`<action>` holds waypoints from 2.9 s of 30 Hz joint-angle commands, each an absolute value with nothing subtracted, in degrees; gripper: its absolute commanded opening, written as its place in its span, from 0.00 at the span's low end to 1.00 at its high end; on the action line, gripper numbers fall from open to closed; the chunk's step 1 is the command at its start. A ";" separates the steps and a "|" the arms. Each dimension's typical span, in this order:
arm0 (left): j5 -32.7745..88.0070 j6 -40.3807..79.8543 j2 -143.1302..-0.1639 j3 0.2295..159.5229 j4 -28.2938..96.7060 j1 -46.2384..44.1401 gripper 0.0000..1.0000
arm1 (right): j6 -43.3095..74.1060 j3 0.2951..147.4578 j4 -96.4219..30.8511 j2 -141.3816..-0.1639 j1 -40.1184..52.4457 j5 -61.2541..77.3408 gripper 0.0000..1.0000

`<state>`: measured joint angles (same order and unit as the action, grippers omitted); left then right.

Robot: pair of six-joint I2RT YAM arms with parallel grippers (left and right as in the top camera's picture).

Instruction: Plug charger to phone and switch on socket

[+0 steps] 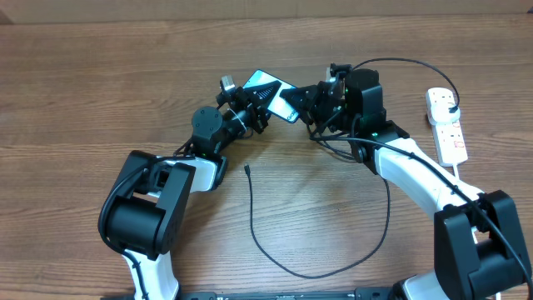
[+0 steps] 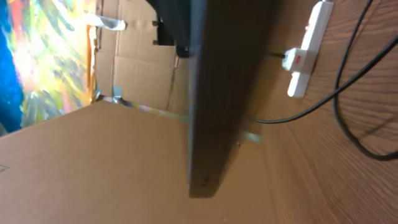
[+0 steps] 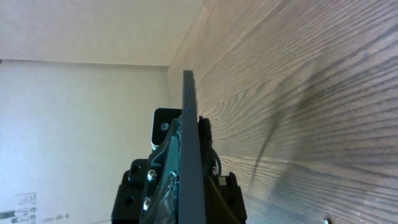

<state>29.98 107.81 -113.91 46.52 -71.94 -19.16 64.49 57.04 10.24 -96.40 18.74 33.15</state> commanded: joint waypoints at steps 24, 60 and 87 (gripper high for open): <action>61.14 113.12 -113.80 49.80 -62.76 -3.68 0.05 | 46.19 57.74 -14.94 -87.59 7.81 35.31 1.00; 75.66 115.63 -125.38 75.50 -48.66 -7.68 0.04 | 28.42 57.71 -38.76 -80.68 27.38 6.61 0.93; 77.58 117.21 -125.38 76.79 -50.00 -7.09 0.05 | 23.99 57.71 -13.17 -101.97 49.93 -9.13 0.66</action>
<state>76.51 116.88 -126.02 75.16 -49.30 -7.40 23.99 57.10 -13.89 -100.55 49.41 -9.26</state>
